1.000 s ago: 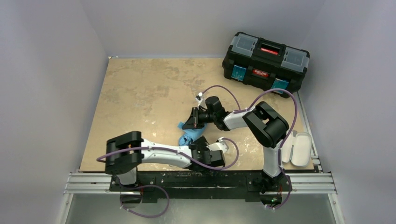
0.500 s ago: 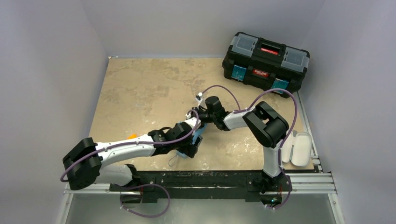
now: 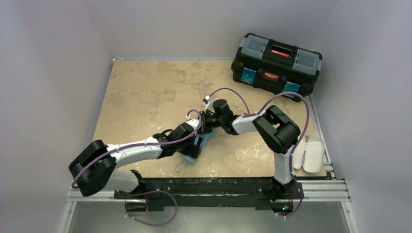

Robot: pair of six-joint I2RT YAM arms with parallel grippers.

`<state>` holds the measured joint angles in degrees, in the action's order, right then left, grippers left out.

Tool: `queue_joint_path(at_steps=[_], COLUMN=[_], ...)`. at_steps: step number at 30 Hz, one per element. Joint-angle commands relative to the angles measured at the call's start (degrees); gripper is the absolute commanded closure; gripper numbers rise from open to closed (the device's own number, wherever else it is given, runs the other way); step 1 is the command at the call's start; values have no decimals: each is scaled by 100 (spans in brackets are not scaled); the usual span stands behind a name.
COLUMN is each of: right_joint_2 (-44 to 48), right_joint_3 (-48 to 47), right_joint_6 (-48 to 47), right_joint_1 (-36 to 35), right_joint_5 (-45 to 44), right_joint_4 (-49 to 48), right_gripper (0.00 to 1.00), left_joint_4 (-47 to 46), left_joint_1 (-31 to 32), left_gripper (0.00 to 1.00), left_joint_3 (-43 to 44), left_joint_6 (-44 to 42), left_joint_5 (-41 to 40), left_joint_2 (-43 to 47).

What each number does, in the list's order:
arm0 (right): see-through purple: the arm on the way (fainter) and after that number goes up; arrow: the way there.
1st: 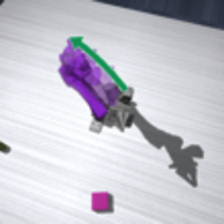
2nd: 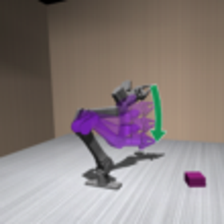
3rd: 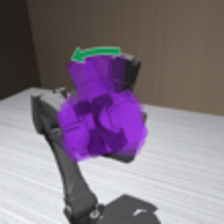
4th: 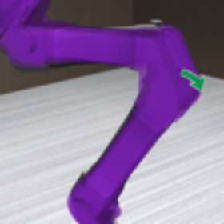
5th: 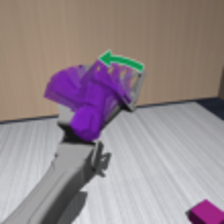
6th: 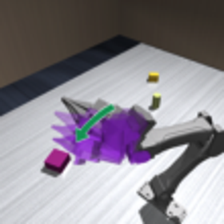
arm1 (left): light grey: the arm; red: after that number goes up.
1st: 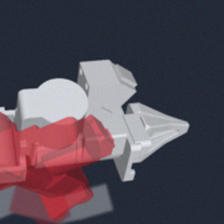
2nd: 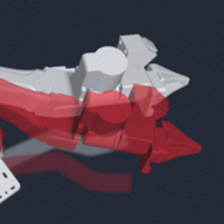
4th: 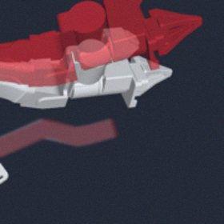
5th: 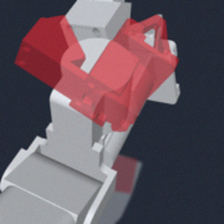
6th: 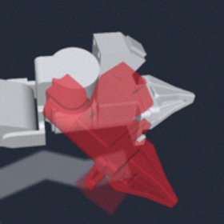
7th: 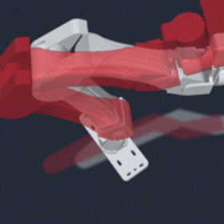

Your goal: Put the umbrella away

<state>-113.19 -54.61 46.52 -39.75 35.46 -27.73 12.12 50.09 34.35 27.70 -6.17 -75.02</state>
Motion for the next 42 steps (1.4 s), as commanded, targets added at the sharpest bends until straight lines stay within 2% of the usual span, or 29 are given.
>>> queue_joint_path(at_steps=[1, 4, 6, 7, 10, 11, 15, 20, 29, 36, 42], right_joint_2=[-272, -280, -270, -266, -203, -171, -11, 199, 496, 423, 205], right_joint_3=[-4, -23, -32, -32, -45, -56, -219, -747, -1474, -1755, -1928], right_joint_6=[-443, -434, -425, -417, -408, -407, -421, -555, -602, -522, -513], right_joint_1=[11, 15, 11, 11, 11, 12, 11, 15, 11, -2, -9], right_joint_5=[-523, -523, -496, -462, -398, -373, -236, -54, 275, 472, 504], right_joint_4=[602, 609, 619, 619, 659, 681, 863, 1332, 1806, 1734, 1778], right_gripper=[100, 100, 100, 100, 100, 100, 100, 100, 100, 100, 100], left_joint_4=[-553, -805, -919, -967, -1004, -960, -183, 824, 2085, 2771, 3040], left_joint_1=[-60, -56, -56, -60, -52, -32, 332, 1033, 1981, 2467, 2853], left_gripper=[21, 31, 44, 54, 92, 100, 100, 100, 100, 100, 100], left_joint_3=[-139, -236, -267, -278, -261, -225, 220, 952, 1851, 2390, 2744], left_joint_6=[17, 77, 93, 95, 18, -15, -199, -302, -276, -127, 45], left_joint_5=[118, 157, 125, 98, 40, -18, -757, -2100, -4068, -5034, -5332], left_joint_2=[-315, -540, -707, -782, -847, -835, -759, -753, -1256, -2110, -3100])
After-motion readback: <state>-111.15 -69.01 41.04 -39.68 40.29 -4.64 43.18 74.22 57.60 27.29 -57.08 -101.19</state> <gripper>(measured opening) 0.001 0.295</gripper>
